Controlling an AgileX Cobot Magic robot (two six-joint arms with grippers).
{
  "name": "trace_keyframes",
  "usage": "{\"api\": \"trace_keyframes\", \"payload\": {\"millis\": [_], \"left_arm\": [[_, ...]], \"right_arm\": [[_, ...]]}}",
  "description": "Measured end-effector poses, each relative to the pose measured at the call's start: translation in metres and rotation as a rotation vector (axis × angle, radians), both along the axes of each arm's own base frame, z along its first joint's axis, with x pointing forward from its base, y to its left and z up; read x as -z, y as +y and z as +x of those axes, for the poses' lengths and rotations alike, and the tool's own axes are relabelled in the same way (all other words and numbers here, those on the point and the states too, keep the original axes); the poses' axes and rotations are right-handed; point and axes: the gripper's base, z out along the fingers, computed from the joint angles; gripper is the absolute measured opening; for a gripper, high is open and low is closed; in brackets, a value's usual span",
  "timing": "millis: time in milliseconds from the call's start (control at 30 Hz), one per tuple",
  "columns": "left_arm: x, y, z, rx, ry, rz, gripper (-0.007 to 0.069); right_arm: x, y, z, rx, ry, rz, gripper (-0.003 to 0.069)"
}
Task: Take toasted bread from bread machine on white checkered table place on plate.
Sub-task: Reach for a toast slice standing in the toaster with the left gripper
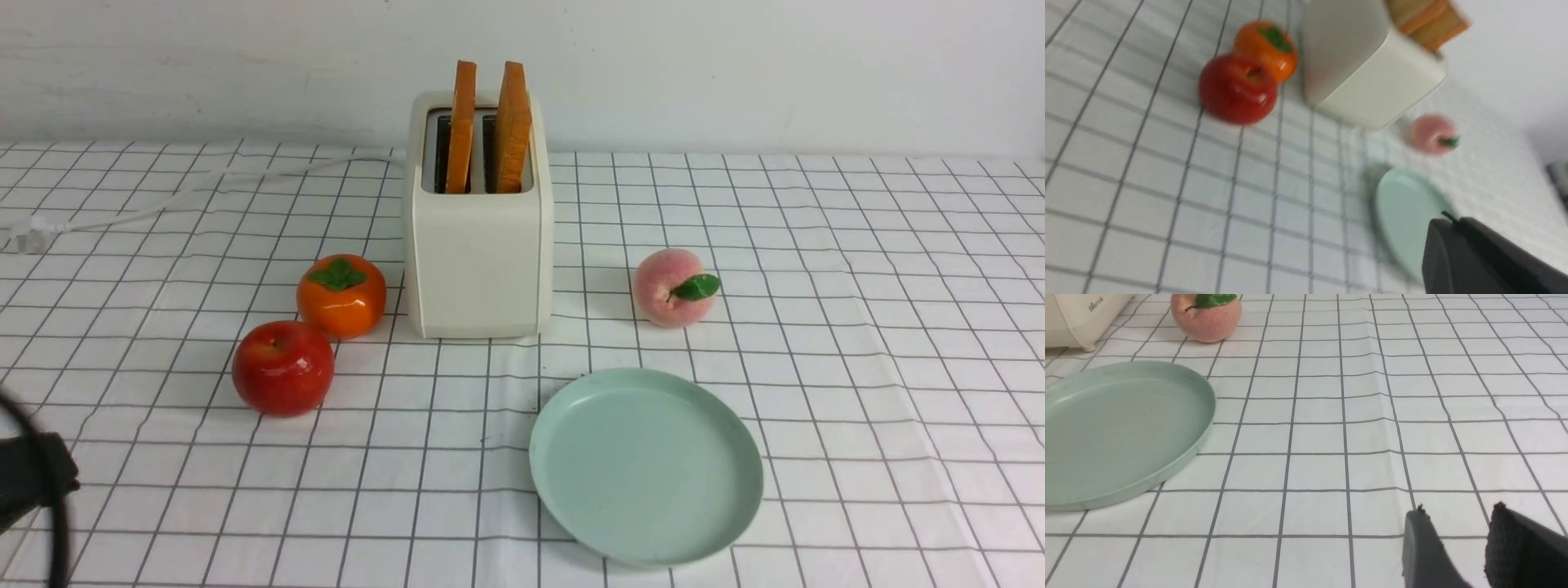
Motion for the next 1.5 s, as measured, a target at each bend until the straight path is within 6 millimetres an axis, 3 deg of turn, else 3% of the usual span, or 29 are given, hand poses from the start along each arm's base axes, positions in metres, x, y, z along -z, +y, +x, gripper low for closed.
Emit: {"api": "trace_keyframes", "payload": {"millis": [67, 100, 233, 267, 300, 333, 400, 500, 533, 667, 700, 733, 767, 933, 1033, 1267, 1500], "left_arm": [[-0.006, -0.002, 0.027, 0.045, 0.111, 0.074, -0.0013], [-0.008, -0.002, 0.027, 0.049, 0.106, 0.078, -0.0013], [-0.015, -0.015, 0.088, 0.166, 0.22, 0.118, -0.0013], [-0.013, -0.016, 0.09, 0.172, 0.23, 0.117, -0.0013], [-0.023, -0.029, 0.11, 0.239, 0.215, 0.142, -0.0013], [-0.022, -0.03, 0.111, 0.246, 0.222, 0.145, -0.0013], [-0.04, -0.053, 0.136, 0.289, 0.179, 0.192, -0.0013], [-0.05, -0.063, 0.151, 0.28, 0.148, 0.214, -0.0013], [-0.058, -0.074, 0.164, 0.275, 0.121, 0.244, -0.0013], [-0.066, -0.1, 0.201, 0.285, 0.087, 0.3, 0.0001], [-0.066, -0.102, 0.202, 0.29, 0.085, 0.304, 0.0008], [-0.065, -0.116, 0.219, 0.307, 0.075, 0.319, 0.0051], [-0.068, -0.116, 0.219, 0.308, 0.066, 0.319, 0.0057], [-0.069, -0.141, 0.268, 0.301, 0.004, 0.374, 0.0284], [-0.065, -0.149, 0.291, 0.291, -0.025, 0.399, 0.0375], [-0.042, -0.159, 0.33, 0.26, -0.065, 0.509, 0.0418], [-0.023, -0.166, 0.35, 0.24, -0.125, 0.506, 0.0417]], "right_arm": [[0.0, 0.0, 0.0, 0.0, 0.0, 0.0, 0.024], [0.0, 0.0, 0.0, 0.0, 0.0, 0.0, 0.024], [0.0, 0.0, 0.0, 0.0, 0.0, 0.0, 0.024], [0.0, 0.0, 0.0, 0.0, 0.0, 0.0, 0.024], [0.0, 0.0, 0.0, 0.0, 0.0, 0.0, 0.024], [0.0, 0.0, 0.0, 0.0, 0.0, 0.0, 0.024], [0.0, 0.0, 0.0, 0.0, 0.0, 0.0, 0.024], [0.0, 0.0, 0.0, 0.0, 0.0, 0.0, 0.024], [0.0, 0.0, 0.0, 0.0, 0.0, 0.0, 0.024], [0.0, 0.0, 0.0, 0.0, 0.0, 0.0, 0.024], [0.0, 0.0, 0.0, 0.0, 0.0, 0.0, 0.024], [0.0, 0.0, 0.0, 0.0, 0.0, 0.0, 0.024], [0.0, 0.0, 0.0, 0.0, 0.0, 0.0, 0.024], [0.0, 0.0, 0.0, 0.0, 0.0, 0.0, 0.024], [0.0, 0.0, 0.0, 0.0, 0.0, 0.0, 0.024], [0.0, 0.0, 0.0, 0.0, 0.0, 0.0, 0.024], [0.0, 0.0, 0.0, 0.0, 0.0, 0.0, 0.024]]}}
